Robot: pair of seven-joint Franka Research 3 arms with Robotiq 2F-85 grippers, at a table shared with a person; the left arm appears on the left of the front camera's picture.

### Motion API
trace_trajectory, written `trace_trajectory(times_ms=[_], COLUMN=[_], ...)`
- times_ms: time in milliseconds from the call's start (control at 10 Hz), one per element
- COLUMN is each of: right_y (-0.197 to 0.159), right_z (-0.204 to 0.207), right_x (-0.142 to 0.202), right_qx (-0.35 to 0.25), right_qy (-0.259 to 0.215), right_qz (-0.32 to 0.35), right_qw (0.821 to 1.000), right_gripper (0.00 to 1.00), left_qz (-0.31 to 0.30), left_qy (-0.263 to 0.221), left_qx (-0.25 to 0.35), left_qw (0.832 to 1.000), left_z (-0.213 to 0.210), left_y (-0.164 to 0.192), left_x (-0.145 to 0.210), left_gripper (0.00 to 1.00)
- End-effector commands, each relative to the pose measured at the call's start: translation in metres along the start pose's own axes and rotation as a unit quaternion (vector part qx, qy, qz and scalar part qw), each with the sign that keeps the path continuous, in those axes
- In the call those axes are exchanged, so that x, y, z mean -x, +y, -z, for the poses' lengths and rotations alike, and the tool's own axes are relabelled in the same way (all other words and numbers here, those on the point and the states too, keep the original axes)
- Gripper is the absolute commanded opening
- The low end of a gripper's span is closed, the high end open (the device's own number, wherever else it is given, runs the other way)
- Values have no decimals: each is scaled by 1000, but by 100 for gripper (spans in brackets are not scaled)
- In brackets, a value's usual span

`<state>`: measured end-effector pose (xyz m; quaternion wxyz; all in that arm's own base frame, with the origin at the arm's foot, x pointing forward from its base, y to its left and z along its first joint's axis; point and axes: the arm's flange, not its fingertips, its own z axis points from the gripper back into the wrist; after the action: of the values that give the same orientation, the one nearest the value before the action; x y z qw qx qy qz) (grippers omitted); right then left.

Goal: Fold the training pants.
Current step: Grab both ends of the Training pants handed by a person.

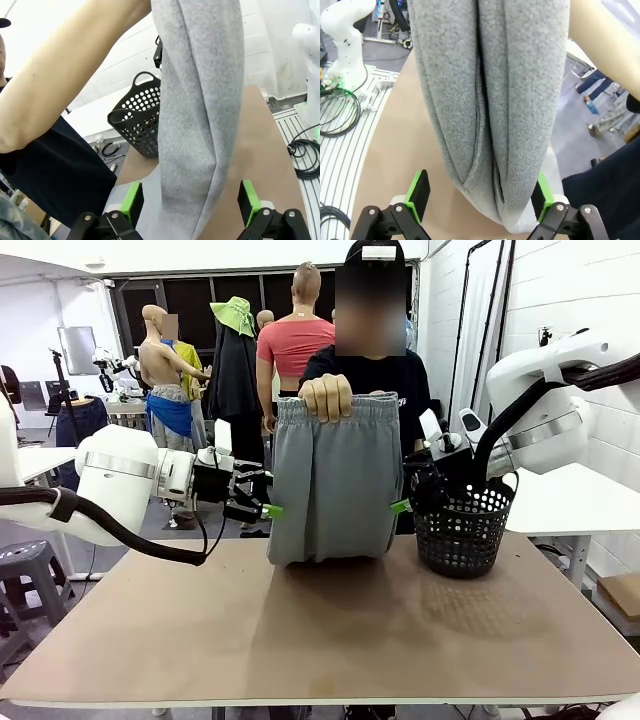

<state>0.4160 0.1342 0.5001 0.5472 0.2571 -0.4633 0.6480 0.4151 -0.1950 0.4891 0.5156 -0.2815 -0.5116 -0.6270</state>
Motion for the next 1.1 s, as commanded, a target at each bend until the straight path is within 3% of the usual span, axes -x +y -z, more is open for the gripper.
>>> trace_trajectory(times_ms=[0,200,600,1000], right_y=[0,-7,0,7], right_z=[0,6,8,0], right_x=[0,-7,-22,-49], right_qx=[-1,-12,-26,-21], right_qy=[-2,-75,-152,-176], right_qz=[0,10,15,20], right_qw=[1000,997,988,984], right_gripper=[100,100,100,100], left_qz=[1,3,-19,-45], left_qy=[-2,-31,-66,-82], left_qx=[1,-23,-55,-35], left_qw=[1000,999,996,995], left_z=[2,11,15,14], left_y=[-1,-4,-9,-8], left_x=[-2,-12,-36,-71], left_gripper=[100,100,100,100])
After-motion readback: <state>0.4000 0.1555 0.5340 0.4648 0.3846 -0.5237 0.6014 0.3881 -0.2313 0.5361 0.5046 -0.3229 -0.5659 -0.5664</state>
